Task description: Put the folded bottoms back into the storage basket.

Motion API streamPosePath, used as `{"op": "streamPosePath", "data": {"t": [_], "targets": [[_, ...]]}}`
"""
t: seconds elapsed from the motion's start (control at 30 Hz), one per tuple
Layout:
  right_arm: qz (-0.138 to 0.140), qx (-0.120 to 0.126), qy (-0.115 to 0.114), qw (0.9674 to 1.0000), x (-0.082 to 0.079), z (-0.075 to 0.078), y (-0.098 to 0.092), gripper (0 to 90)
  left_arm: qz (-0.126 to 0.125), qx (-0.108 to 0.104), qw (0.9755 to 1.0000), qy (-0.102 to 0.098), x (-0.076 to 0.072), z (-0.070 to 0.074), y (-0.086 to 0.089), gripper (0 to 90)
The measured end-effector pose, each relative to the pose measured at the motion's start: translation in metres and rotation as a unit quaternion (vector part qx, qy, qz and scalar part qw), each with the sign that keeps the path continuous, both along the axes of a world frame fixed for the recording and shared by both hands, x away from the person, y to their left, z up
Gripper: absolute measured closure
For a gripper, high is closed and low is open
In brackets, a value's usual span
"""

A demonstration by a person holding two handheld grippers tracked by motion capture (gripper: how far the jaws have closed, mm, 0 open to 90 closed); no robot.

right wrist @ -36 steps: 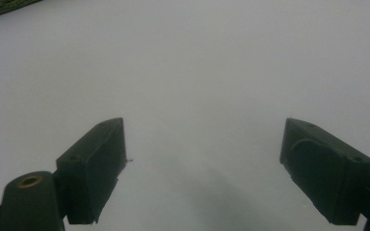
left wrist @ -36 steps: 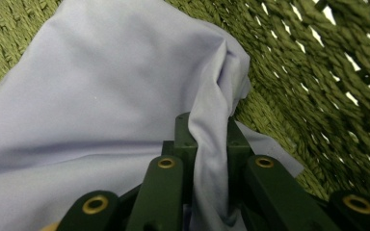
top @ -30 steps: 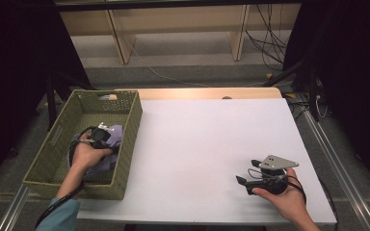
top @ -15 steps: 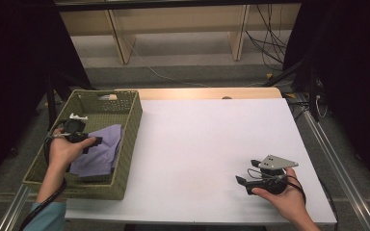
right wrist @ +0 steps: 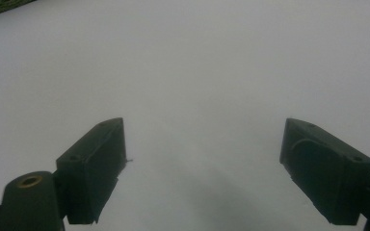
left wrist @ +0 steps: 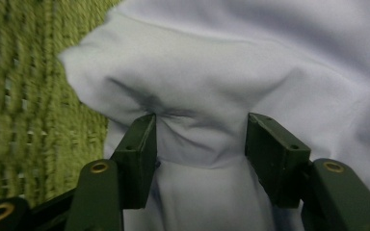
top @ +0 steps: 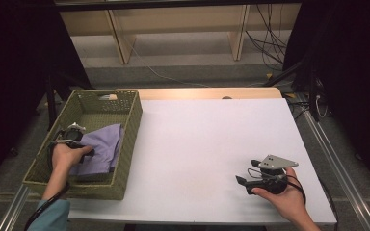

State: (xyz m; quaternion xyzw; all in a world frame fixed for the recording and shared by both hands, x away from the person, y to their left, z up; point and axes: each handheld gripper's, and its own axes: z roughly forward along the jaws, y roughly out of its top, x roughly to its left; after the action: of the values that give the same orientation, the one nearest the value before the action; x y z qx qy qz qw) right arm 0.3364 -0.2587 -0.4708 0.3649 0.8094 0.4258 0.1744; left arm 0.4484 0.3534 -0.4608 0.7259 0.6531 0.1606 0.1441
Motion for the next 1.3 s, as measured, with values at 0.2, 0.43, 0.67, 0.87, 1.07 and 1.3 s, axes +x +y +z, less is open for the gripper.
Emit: {"op": "streamPosePath", "data": {"t": [0.2, 0.43, 0.67, 0.87, 1.07, 1.3], "targets": [[0.001, -0.002, 0.002, 1.0, 0.0, 0.0, 0.0, 17.3, -0.001, -0.019, 0.9998, 0.008, 0.002, -0.004, 0.0, 60.5], [0.001, -0.001, 0.001, 1.0, 0.0, 0.0, 0.0, 17.3, -0.008, 0.011, 0.9998, 0.017, 0.01, -0.003, -0.009, 81.8], [0.001, 0.0, 0.0, 1.0, 0.0, 0.001, -0.001, 17.3, -0.013, 0.065, 0.9978, -0.009, 0.019, 0.002, -0.011, 84.8], [0.0, 0.001, 0.0, 1.0, 0.0, 0.001, -0.001, 17.3, -0.009, 0.068, 0.9969, -0.037, 0.022, -0.001, -0.008, 83.2], [0.001, 0.0, 0.0, 1.0, 0.0, 0.001, -0.001, 17.3, -0.003, 0.056, 0.9964, -0.063, 0.017, 0.007, -0.008, 68.2], [0.001, 0.0, -0.001, 1.0, 0.0, 0.002, -0.001, 17.3, -0.012, 0.066, 0.9934, -0.093, 0.013, 0.017, -0.014, 55.0]]}}
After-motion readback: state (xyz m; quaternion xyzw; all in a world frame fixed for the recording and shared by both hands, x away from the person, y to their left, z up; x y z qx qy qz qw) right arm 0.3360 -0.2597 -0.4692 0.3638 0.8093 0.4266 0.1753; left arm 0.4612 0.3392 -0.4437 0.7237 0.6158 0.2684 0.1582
